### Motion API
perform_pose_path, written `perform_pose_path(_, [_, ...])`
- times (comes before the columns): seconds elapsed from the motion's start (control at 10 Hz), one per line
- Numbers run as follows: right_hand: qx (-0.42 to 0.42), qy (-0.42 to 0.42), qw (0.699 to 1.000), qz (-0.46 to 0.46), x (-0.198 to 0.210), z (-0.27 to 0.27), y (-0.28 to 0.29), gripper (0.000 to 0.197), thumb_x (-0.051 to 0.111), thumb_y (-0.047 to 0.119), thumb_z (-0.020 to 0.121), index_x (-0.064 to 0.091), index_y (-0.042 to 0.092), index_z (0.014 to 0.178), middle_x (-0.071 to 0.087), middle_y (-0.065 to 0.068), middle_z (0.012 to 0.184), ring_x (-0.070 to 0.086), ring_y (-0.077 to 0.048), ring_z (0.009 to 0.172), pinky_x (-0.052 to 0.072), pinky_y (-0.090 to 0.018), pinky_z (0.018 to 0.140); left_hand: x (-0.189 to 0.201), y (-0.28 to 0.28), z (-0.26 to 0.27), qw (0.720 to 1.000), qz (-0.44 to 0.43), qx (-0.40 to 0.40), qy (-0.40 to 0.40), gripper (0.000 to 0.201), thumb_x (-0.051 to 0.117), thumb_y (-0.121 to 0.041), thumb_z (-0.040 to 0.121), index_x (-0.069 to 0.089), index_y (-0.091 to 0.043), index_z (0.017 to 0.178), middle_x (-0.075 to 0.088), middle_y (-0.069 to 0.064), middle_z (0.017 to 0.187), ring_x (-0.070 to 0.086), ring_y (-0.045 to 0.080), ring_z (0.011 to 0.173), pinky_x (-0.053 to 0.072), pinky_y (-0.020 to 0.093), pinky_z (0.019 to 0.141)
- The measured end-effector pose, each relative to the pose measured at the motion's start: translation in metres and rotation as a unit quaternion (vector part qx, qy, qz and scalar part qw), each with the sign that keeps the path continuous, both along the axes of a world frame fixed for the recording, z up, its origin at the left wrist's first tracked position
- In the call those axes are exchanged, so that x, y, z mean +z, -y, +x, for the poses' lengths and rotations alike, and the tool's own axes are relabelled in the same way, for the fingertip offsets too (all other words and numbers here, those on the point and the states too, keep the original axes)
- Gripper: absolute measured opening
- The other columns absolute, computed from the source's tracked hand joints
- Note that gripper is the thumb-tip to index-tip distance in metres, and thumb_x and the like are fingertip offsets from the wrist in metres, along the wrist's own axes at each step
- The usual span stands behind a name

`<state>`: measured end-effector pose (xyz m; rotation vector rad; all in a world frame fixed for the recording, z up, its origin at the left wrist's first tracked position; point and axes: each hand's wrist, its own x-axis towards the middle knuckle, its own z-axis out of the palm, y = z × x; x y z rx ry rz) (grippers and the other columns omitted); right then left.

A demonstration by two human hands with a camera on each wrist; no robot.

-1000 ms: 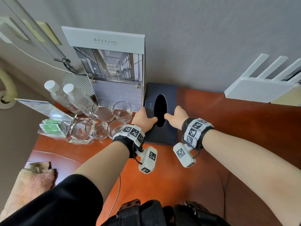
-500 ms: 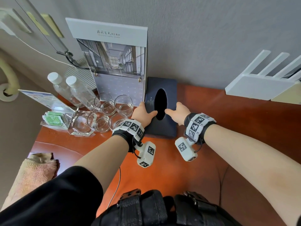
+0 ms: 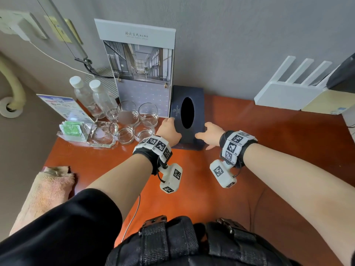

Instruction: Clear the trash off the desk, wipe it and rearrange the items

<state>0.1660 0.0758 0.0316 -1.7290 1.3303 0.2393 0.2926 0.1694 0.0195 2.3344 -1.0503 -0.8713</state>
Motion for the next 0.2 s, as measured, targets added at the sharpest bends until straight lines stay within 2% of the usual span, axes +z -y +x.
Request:
perform_pose_path(0.1, [0.028,-0.014,0.999,-0.009,0.002,-0.008,-0.016,0.065,0.059,0.025,0.090,0.027,0.008,0.144,0.045,-0.009,0.117,0.056,-0.027,0.098,0.056,-0.036,0.069,0.002,-0.015,-0.006,0.999,-0.001,-0.032,0.003,0.064,0.059,-0.008,0.084,0.031,-0.006,0.142,0.031,0.011,0.148,0.041,0.027,0.130,0.037,0.030,0.101])
perform_pose_path(0.2, [0.070,-0.048,0.996,-0.031,0.007,-0.016,-0.034,0.068,0.057,0.030,0.091,0.023,0.010,0.147,0.046,-0.011,0.126,0.057,-0.027,0.097,0.057,-0.035,0.071,0.011,-0.027,-0.009,0.998,-0.011,-0.059,0.005,0.065,0.058,-0.009,0.084,0.030,-0.006,0.143,0.030,0.012,0.149,0.039,0.027,0.132,0.034,0.030,0.103])
